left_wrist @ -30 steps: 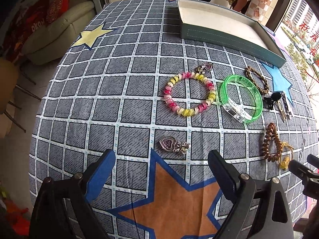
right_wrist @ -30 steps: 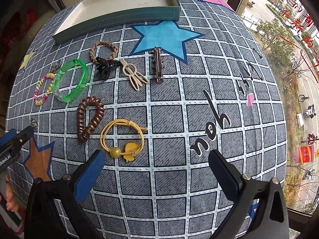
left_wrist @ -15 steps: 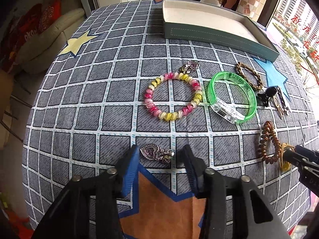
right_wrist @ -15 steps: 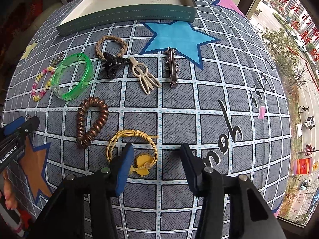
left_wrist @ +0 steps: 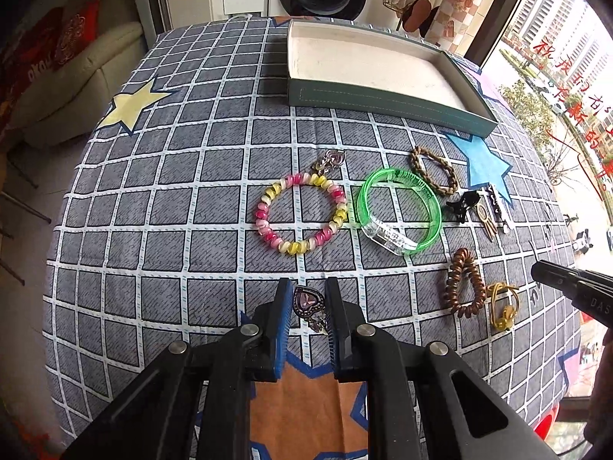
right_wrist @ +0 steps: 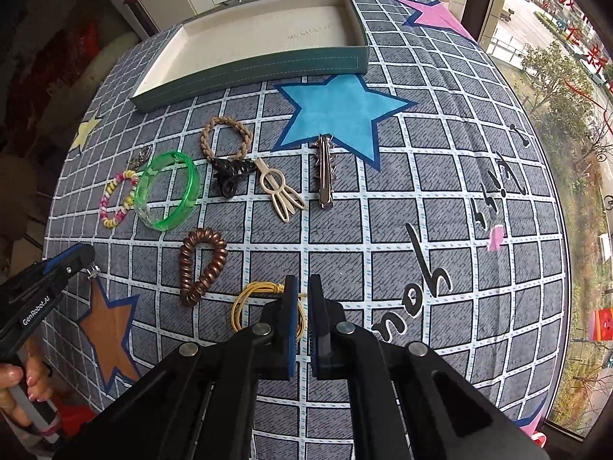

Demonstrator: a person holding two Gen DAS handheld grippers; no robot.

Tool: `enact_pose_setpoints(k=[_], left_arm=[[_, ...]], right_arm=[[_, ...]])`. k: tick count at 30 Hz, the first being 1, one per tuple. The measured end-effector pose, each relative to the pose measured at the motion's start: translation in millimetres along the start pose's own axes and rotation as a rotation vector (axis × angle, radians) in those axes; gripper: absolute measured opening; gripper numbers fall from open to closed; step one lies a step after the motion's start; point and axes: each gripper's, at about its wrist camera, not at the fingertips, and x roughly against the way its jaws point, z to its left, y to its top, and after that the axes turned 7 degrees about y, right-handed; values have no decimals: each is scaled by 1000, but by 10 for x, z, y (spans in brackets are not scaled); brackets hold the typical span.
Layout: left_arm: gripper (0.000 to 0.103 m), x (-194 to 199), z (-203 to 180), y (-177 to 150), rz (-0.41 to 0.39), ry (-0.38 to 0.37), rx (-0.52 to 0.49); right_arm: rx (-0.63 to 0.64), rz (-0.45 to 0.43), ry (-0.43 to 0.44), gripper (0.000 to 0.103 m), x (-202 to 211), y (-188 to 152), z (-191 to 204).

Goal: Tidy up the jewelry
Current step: 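Grasp the silver heart pendant with the left tool while the right tool grasps the yellow hair tie, then carry the pendant and hair tie in both tools over the white tray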

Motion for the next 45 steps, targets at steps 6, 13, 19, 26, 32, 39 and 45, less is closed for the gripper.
enact_pose_setpoints(k=[6,13,19,26,32,39,45], left_arm=[[29,137,-4,208,-37,-2,2],[29,96,-47,241,-31,3,-2],[29,79,-77,205,-16,1,-7],[29,108,-132,277,-25,-7,-16],[29,174,-168,449,-47,-20,-15],[29,267,-251,855,-98,-53,-18],[29,189,-346,1337,-156,-56,-29]], right_arm=[[-5,-8,47,6,153,178,-27],[82,125,13,33,-247,-67,-85],[120,154,-7,42,-378,-107,-47],[193,153,-46,4,-423,-8,118],[115,72,16,3,-99,278,-6],[114,-44,74,3,283,896,22],[140,-123,130,3,354,1522,104]])
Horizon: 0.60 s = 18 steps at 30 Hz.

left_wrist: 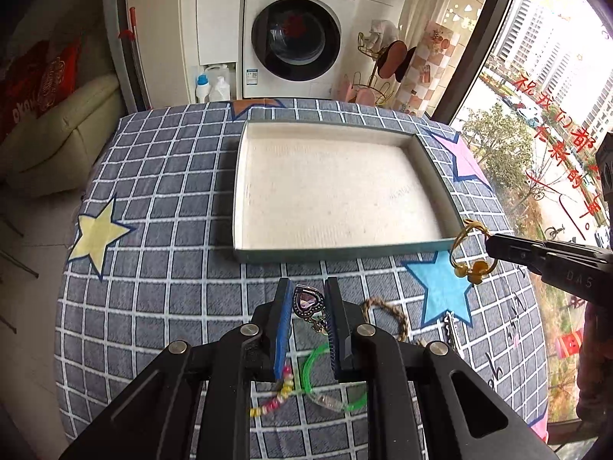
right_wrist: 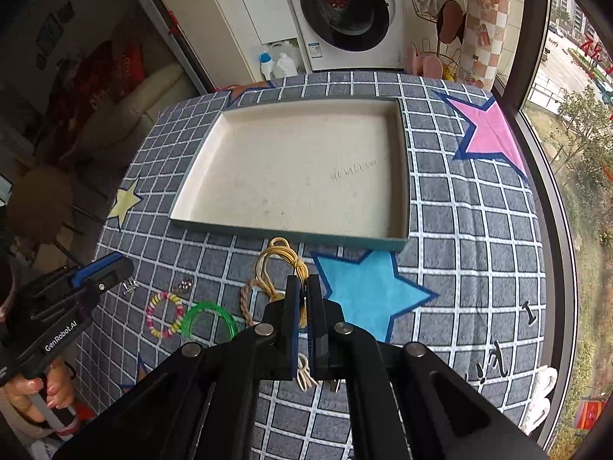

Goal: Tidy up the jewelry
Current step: 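Carry the pendant and hair tie in both tools over the white tray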

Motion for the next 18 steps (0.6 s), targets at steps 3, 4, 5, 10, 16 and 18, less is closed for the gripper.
enact_pose_setpoints(k=[3,4,5,10,16,18], left_arm=[[29,-167,-47,229,-12,3,3],[29,-224,-64,298,-20,9,2],[29,-286,-82,362,-27,16,0],[29,-632,-165,621,-29,49,-9],[29,-1070,-258,763,6,81,-19],[29,-1174,-306,772,15,106,-34]], right_arm=[[5,-16,25,3,-118,263,-41],[4,-14,33,3,-180,339,-54],[3,-12,41,3,-243,410,-71],[-6,16,54,3,-601,665,-202],[-78,68,62,3,-998,824,-502],[-102,85,45,3,-1099,830,-594]])
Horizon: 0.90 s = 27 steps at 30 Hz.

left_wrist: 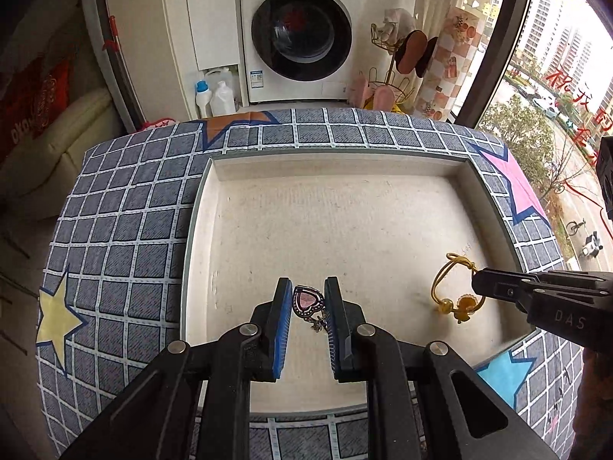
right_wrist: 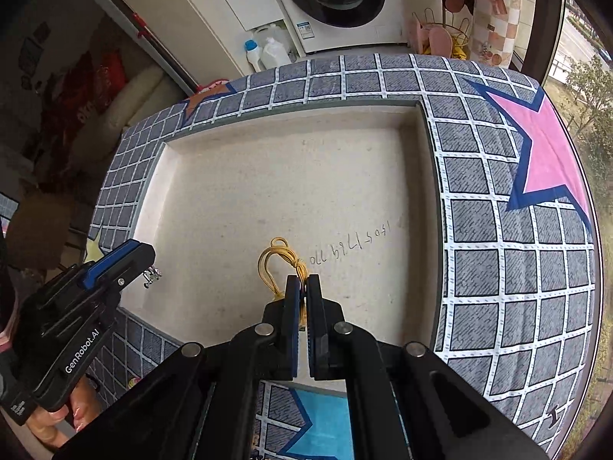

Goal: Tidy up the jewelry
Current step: 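Carry the pendant and hair tie in both tools over the white tray, then open both tools to drop the pendant and hair tie into the tray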

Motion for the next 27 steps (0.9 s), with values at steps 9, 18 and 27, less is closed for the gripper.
enact_pose_setpoints(k=[9,18,27], left_arm=[[30,-314,-123,-83,62,99,-45],[62,-288,-86,-80,60,86,-30],[103,62,-25,-55,-29,114,-9]], right_arm=[[-27,41,-43,4,-226,-15,-213],[-22,2,-45,68,-143,26,-160],[-72,-71,-7,68,165,4,-150]])
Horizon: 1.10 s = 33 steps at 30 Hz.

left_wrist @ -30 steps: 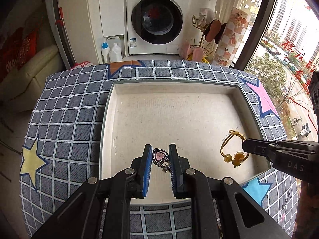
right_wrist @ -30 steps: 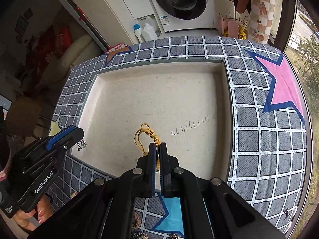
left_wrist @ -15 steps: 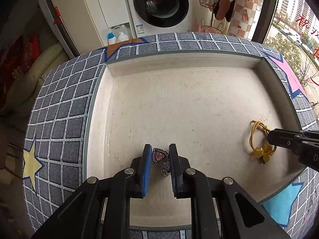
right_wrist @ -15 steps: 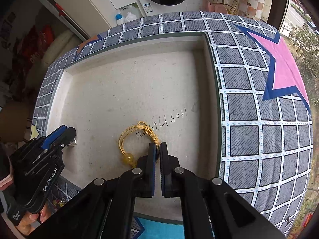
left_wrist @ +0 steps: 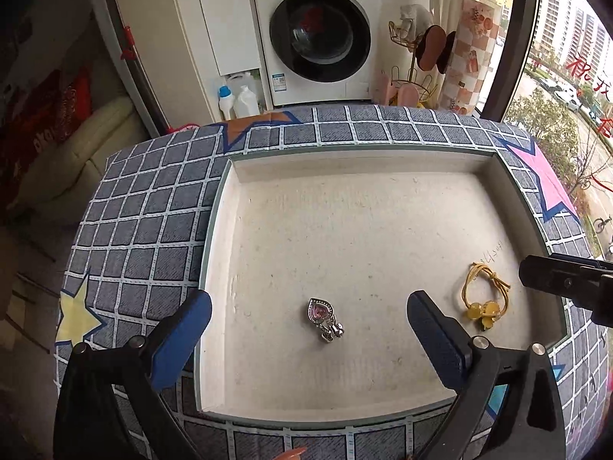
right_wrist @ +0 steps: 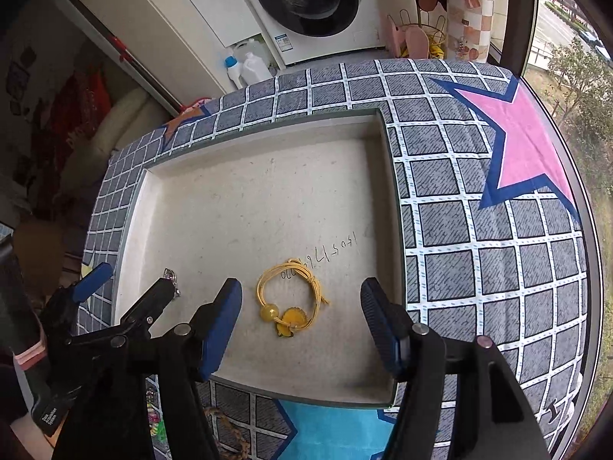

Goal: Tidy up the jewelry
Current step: 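Open both tools to drop the pendant and hair tie into the tray, then grasp the silver spiked hair clip with the right tool while the left tool reaches the beaded bracelet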

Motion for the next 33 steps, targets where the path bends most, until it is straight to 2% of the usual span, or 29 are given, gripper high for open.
enact_pose_setpoints(k=[2,4,6,10,12,16,24,33], left_arm=[[103,128,47,-29,-24,-7,-1],[103,234,108,-85,-25,-20,-4],[103,323,184,-162,-12,-28,-1],[103,486,338,-403,11,5,2],[103,539,424,-548,36,5,11],[103,608,581,-837,96,7,21],[103,680,828,-1399,188,70,63],[103,631,1023,-1789,292,57,119]], right_arm=[[-12,-21,6,72,73,-22,30],[-18,-45,14,82,184,-84,53],[-18,-60,15,83,262,-154,96],[-5,-69,3,85,403,-337,177],[1,-68,3,94,462,-441,213],[11,-48,-3,94,550,-658,257],[-8,44,-21,94,584,-1141,283],[-46,131,-68,94,512,-1638,220]])
